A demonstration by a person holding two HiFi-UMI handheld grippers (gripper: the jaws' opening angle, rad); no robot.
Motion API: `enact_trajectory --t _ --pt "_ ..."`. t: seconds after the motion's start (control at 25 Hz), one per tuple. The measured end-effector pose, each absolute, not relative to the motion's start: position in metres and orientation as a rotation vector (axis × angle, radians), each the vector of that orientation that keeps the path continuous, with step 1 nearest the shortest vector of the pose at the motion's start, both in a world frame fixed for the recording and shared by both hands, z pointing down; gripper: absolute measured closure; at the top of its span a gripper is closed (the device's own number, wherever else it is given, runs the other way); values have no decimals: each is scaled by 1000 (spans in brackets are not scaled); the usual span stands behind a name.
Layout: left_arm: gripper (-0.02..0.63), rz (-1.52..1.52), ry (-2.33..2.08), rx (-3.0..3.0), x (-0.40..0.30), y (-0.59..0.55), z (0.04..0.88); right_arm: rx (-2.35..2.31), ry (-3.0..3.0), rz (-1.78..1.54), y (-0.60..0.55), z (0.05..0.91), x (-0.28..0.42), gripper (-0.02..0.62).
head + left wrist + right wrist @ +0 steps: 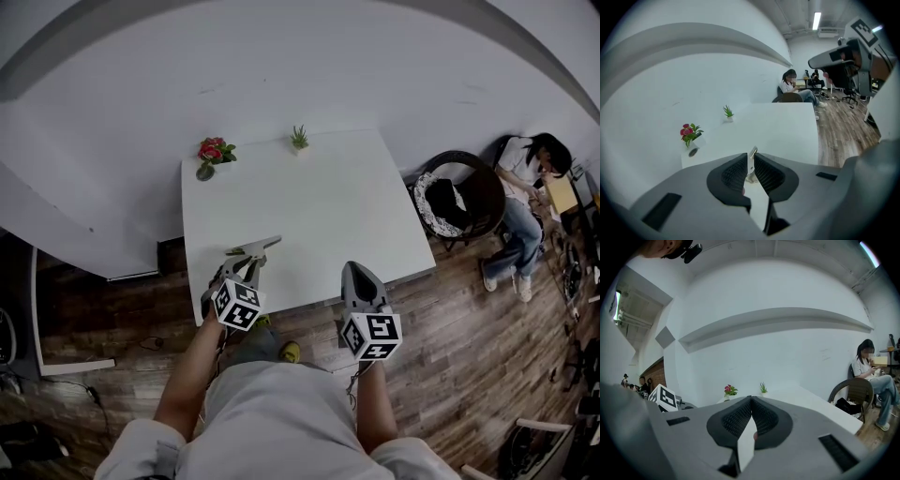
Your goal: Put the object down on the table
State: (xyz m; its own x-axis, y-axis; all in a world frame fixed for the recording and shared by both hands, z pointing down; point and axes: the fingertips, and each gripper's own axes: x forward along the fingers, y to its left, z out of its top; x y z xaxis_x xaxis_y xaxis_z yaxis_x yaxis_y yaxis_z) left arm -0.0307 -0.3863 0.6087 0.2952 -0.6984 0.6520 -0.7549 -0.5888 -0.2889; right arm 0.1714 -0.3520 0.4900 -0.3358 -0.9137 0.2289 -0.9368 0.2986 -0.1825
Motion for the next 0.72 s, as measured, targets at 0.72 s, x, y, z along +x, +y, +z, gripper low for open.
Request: enact_trajectory --t 0.72 --pt "584 665 -1694 2461 -60 -370 500 1742 -2495 412 -339 484 172 586"
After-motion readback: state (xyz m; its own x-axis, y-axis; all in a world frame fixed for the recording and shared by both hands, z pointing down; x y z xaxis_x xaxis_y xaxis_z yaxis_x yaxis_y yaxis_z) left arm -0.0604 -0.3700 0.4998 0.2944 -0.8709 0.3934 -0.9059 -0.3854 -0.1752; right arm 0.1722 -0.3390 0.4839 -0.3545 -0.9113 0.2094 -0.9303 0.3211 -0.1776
